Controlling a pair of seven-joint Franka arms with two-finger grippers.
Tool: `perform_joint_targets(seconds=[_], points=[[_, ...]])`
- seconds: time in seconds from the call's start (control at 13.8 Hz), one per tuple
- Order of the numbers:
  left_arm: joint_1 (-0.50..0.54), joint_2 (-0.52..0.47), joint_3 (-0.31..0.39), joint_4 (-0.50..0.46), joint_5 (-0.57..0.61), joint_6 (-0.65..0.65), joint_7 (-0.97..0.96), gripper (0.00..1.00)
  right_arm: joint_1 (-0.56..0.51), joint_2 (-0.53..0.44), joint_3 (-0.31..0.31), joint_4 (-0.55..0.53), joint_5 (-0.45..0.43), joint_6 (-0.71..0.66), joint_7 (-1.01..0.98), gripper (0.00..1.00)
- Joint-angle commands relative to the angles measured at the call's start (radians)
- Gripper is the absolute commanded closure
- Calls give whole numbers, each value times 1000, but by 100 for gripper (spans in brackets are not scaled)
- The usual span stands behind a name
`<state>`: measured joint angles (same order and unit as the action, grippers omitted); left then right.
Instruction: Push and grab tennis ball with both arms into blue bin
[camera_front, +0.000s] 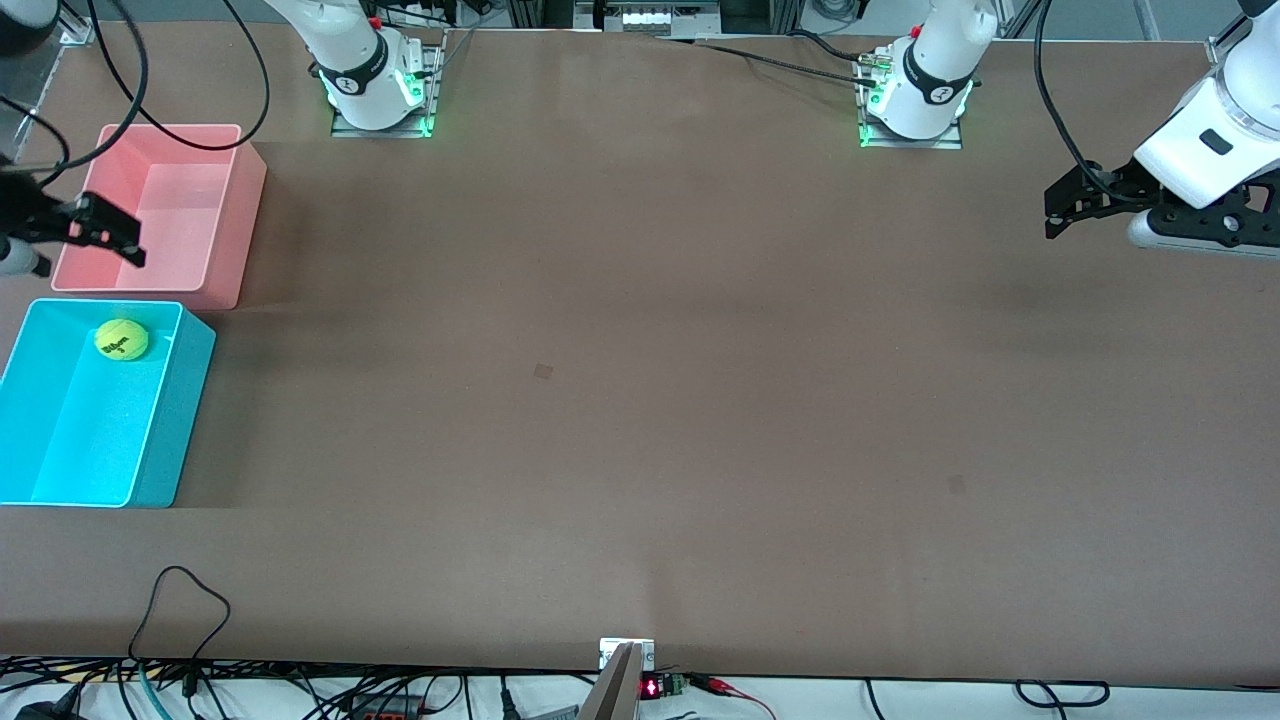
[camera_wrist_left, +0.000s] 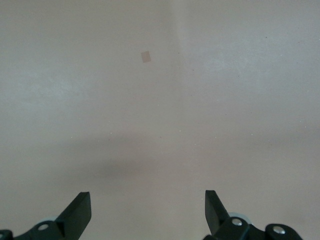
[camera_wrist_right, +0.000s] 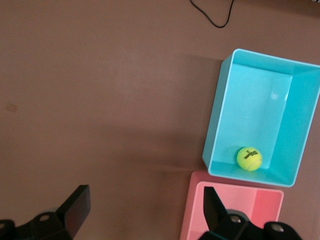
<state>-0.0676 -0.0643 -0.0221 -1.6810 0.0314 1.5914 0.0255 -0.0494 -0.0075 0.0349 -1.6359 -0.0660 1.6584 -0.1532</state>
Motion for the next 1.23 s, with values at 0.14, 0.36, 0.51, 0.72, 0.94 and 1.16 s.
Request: perform_joint_targets(seconds=[0.14, 0.36, 0.51, 0.72, 0.94, 1.16], points=[[-3, 3, -1, 21, -7, -21, -6, 0, 6, 30, 23, 76, -5, -74, 50, 0], [-3, 3, -1, 21, -7, -21, -6, 0, 9, 76, 16, 120, -6, -80, 50, 0], [-3, 3, -1, 21, -7, -21, -4, 0, 20, 90, 2, 140, -6, -84, 54, 0], [-3, 3, -1, 21, -7, -24, -6, 0, 72, 98, -64, 145, -3, -86, 53, 0], [-3, 3, -1, 21, -7, -27, -4, 0, 74, 96, -64, 139, 3, -92, 55, 0], [-3, 3, -5, 21, -8, -27, -6, 0, 72, 96, -64, 139, 3, -92, 54, 0]])
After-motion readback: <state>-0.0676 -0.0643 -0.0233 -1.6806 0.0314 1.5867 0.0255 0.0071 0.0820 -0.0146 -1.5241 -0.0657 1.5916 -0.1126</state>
